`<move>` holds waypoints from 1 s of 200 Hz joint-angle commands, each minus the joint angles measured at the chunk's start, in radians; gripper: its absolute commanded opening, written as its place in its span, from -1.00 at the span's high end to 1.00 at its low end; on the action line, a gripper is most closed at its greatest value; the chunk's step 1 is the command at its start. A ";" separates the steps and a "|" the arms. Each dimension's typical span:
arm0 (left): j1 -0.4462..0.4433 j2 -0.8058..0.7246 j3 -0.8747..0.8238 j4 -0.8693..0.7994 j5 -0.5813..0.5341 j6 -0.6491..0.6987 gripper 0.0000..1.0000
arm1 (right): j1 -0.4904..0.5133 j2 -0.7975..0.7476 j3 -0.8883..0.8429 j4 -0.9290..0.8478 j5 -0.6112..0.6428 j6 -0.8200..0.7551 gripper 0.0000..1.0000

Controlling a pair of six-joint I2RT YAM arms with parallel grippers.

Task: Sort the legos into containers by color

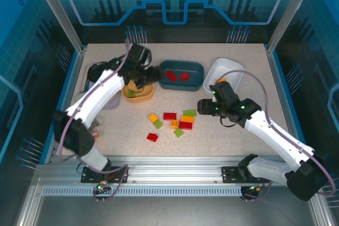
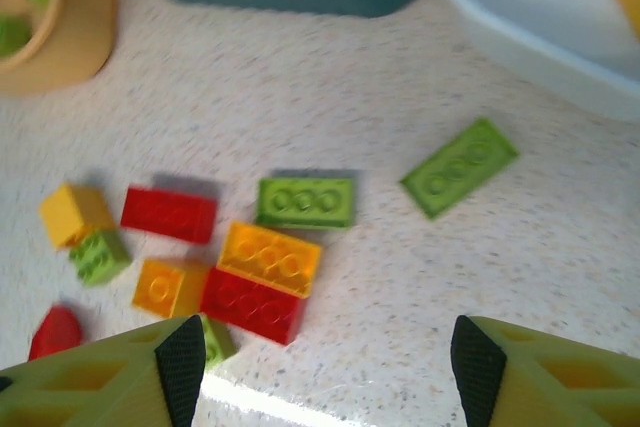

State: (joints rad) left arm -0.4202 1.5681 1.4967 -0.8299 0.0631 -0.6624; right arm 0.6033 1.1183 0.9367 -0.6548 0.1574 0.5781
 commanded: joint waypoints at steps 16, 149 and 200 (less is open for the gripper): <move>-0.005 -0.281 -0.353 -0.027 -0.096 -0.194 -0.55 | 0.211 0.185 0.109 0.013 -0.023 -0.198 -0.38; -0.007 -0.554 -0.584 -0.030 -0.104 -0.261 -0.57 | 0.071 0.536 0.232 -0.084 -0.111 0.333 -0.85; -0.017 -0.525 -0.567 0.003 -0.095 -0.253 -0.57 | 0.075 0.667 0.297 -0.137 -0.093 0.382 -0.85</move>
State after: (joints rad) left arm -0.4271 1.0412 0.9115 -0.8524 -0.0547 -0.9180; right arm 0.6693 1.7443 1.1923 -0.7437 0.0700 0.8959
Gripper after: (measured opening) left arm 0.785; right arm 0.927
